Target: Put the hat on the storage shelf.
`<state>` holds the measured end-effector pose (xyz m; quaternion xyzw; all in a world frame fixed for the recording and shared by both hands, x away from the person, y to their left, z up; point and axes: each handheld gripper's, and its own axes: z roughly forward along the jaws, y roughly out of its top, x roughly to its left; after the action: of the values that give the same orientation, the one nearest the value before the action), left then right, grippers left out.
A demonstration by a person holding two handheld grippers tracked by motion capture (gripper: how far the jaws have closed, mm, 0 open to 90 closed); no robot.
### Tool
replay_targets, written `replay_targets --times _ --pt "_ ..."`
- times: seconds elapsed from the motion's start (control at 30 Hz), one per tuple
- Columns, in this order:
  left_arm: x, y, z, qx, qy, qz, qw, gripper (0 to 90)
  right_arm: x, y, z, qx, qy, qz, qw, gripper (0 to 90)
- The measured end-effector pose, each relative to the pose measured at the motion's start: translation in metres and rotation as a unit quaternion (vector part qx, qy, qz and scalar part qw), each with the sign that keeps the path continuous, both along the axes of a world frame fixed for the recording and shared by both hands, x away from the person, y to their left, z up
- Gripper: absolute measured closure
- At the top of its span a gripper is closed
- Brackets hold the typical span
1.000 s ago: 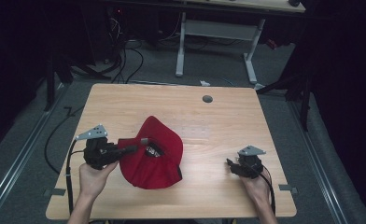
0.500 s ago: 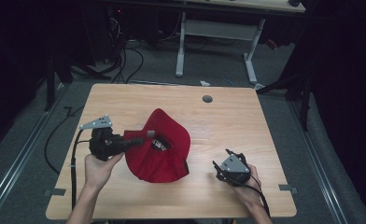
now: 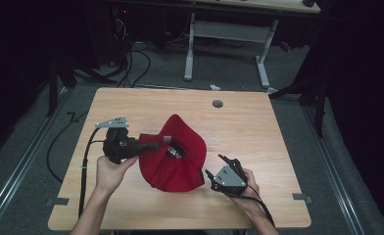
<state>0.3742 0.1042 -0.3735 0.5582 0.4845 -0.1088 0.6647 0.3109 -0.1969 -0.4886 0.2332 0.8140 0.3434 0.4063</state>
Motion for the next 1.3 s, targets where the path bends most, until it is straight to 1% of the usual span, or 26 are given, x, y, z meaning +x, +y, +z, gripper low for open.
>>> replay_targets --times 0.03,0.07,0.13,0.23,0.33,0.53,0.57,0.7,0.73,0.77,0.8,0.9,0.97,1.03,1.13,1.27,1.3 --pt "0.000 0.000 0.000 0.000 0.000 0.000 1.0000 83.8 0.000 0.000 0.000 0.000 0.000 0.000 1.0000 33.7" --pt "0.000 -0.002 -0.001 0.001 0.001 -0.004 1.0000 83.8 0.000 0.004 0.002 -0.003 -0.006 0.006 1.0000 33.9" --pt "0.000 -0.004 -0.001 0.002 0.002 -0.006 1.0000 83.8 0.000 0.006 0.002 -0.002 -0.007 0.007 0.9999 33.8" --pt "0.000 -0.007 -0.003 0.004 0.004 -0.009 0.9999 83.8 0.002 0.010 0.002 -0.007 -0.010 0.012 0.9998 33.5" --pt "0.000 -0.011 -0.005 0.007 0.007 -0.016 0.9998 83.7 0.003 0.017 0.002 -0.017 -0.019 0.017 0.9995 32.8" --pt "0.001 -0.013 -0.005 -0.001 0.011 -0.021 0.9997 83.7 0.004 0.024 0.003 -0.022 -0.029 0.024 0.9990 32.8" --pt "0.001 -0.014 -0.005 -0.002 0.013 -0.023 0.9997 83.7 0.004 0.027 0.001 -0.023 -0.031 0.030 0.9988 32.6" --pt "0.001 -0.016 -0.006 -0.002 0.015 -0.023 0.9996 83.7 0.003 0.032 -0.002 -0.029 -0.038 0.037 0.9982 33.1" --pt "0.001 -0.016 -0.006 -0.003 0.015 -0.023 0.9996 83.7 0.003 0.033 -0.002 -0.026 -0.040 0.039 0.9981 33.9" --pt "0.002 -0.017 -0.005 -0.005 0.017 -0.023 0.9996 83.7 0.002 0.034 -0.003 -0.026 -0.043 0.039 0.9980 35.2" --pt "0.002 -0.017 -0.005 -0.007 0.019 -0.023 0.9995 83.7 0.002 0.035 -0.003 -0.027 -0.051 0.040 0.9975 37.4" --pt "0.003 -0.017 -0.005 -0.009 0.021 -0.022 0.9995 83.4 0.001 0.036 -0.003 -0.023 -0.059 0.048 0.9969 48.7" --pt "0.004 -0.017 -0.006 -0.006 0.022 -0.019 0.9996 83.1 0.000 0.036 -0.004 -0.022 -0.063 0.046 0.9967 53.4" --pt "0.004 -0.016 -0.005 -0.008 0.023 -0.015 0.9996 82.8 -0.001 0.036 -0.004 -0.022 -0.067 0.046 0.9965 57.8" --pt "0.004 -0.016 -0.006 -0.005 0.020 -0.012 0.9997 82.0 -0.003 0.035 -0.003 -0.026 -0.071 0.054 0.9957 64.0" --pt "0.005 -0.014 -0.007 -0.004 0.019 -0.009 0.9998 81.2 -0.007 0.035 -0.002 -0.039 -0.075 0.070 0.9940 70.1" --pt "0.006 -0.013 -0.008 -0.006 0.018 -0.004 0.9998 80.9 -0.008 0.035 -0.001 -0.042 -0.076 0.072 0.9936 71.4"
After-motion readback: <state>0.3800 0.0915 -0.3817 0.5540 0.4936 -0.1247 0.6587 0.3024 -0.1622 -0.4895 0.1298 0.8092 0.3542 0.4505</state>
